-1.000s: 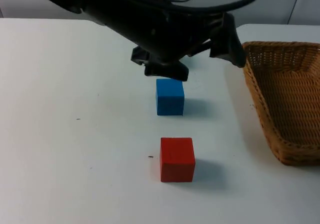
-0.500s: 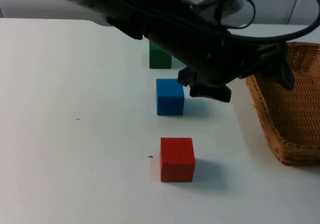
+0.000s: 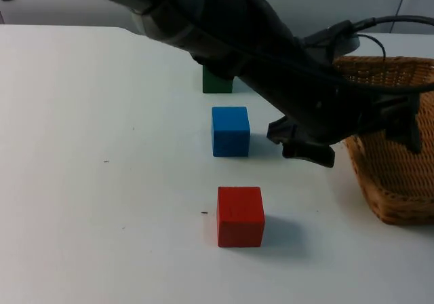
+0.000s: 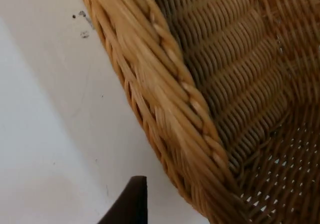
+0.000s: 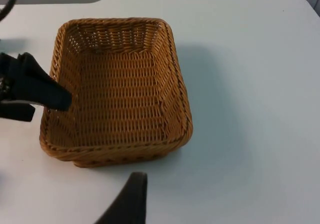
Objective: Pick up the basket with the left hand and place the blue cube into the basket with the right hand.
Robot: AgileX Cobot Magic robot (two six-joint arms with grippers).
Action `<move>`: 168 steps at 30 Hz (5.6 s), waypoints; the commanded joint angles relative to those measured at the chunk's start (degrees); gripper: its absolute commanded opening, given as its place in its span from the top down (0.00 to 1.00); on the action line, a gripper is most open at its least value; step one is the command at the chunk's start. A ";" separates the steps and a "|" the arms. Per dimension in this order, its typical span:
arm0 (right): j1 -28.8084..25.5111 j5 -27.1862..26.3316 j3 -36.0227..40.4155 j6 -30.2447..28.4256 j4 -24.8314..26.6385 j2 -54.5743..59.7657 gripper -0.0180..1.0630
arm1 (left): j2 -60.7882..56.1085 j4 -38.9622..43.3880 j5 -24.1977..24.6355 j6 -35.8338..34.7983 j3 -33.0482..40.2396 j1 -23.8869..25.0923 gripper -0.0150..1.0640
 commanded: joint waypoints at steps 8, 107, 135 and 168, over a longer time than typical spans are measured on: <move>0.10 -0.57 0.53 -0.15 0.25 -0.19 0.02 | 5.42 5.98 1.21 -8.21 -7.56 -2.93 0.02; 0.10 -0.57 0.53 1.00 -0.44 -0.19 0.02 | -53.17 7.89 14.05 10.90 52.32 45.19 0.99; 0.10 -0.57 0.53 -0.31 0.44 -0.19 0.02 | -53.78 12.41 22.87 21.18 58.57 60.33 0.99; 0.10 -9.30 -10.05 -9.87 18.14 13.91 0.02 | -53.78 10.99 23.05 20.15 58.65 64.49 0.99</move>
